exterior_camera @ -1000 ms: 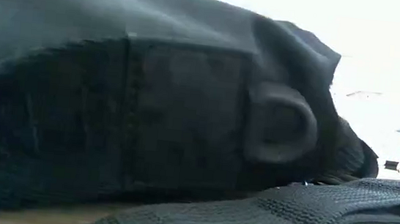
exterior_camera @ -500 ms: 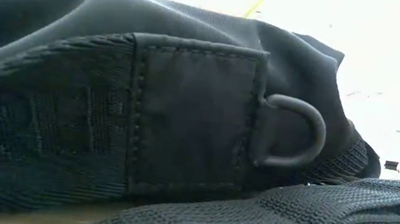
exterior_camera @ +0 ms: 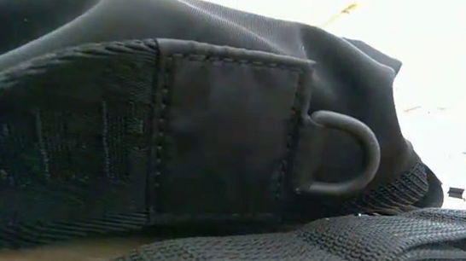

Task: Unpack backpack
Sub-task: Put the zip bag into the black backpack

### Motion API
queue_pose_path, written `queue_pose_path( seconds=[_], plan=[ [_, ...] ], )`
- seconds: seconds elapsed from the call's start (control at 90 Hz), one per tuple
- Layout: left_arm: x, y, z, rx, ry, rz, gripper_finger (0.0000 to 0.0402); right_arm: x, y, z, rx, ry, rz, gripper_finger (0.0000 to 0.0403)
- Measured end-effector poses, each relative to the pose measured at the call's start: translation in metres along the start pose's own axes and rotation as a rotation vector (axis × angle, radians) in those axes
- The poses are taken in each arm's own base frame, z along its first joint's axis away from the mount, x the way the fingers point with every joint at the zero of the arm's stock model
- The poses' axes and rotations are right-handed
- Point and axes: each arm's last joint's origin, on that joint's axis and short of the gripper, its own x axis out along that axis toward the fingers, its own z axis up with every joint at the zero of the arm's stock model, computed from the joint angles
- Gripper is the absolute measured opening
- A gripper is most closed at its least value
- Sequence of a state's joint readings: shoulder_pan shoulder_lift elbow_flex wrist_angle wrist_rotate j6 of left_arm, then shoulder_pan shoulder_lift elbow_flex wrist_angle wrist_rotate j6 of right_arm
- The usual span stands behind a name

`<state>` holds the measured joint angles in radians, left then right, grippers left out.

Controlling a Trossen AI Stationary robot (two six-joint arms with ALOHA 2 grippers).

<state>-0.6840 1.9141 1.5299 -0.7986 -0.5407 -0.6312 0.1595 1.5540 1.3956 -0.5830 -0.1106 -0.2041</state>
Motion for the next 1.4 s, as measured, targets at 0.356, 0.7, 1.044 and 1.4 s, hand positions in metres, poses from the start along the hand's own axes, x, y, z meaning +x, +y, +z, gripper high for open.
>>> queue_pose_path(
  seconds=[0.356, 0.7, 1.044, 1.4],
  plan=[
    [0.073, 0.005, -0.010, -0.189, 0.154, 0.088, 0.0161, 0.000, 0.001, -0.007, 0.009, 0.073, 0.010, 0.0004],
    [0.110, -0.001, -0.014, -0.169, 0.165, 0.057, 0.0106, -0.001, 0.005, -0.012, -0.016, 0.124, 0.032, 0.0004],
    [0.095, -0.006, -0.005, -0.219, 0.114, 0.045, 0.0002, -0.005, 0.008, -0.016, -0.015, 0.173, 0.047, 0.0004],
    [0.028, -0.020, 0.007, -0.200, -0.084, 0.026, 0.0000, -0.014, 0.008, -0.016, -0.024, 0.167, 0.045, 0.0004]
  ],
)
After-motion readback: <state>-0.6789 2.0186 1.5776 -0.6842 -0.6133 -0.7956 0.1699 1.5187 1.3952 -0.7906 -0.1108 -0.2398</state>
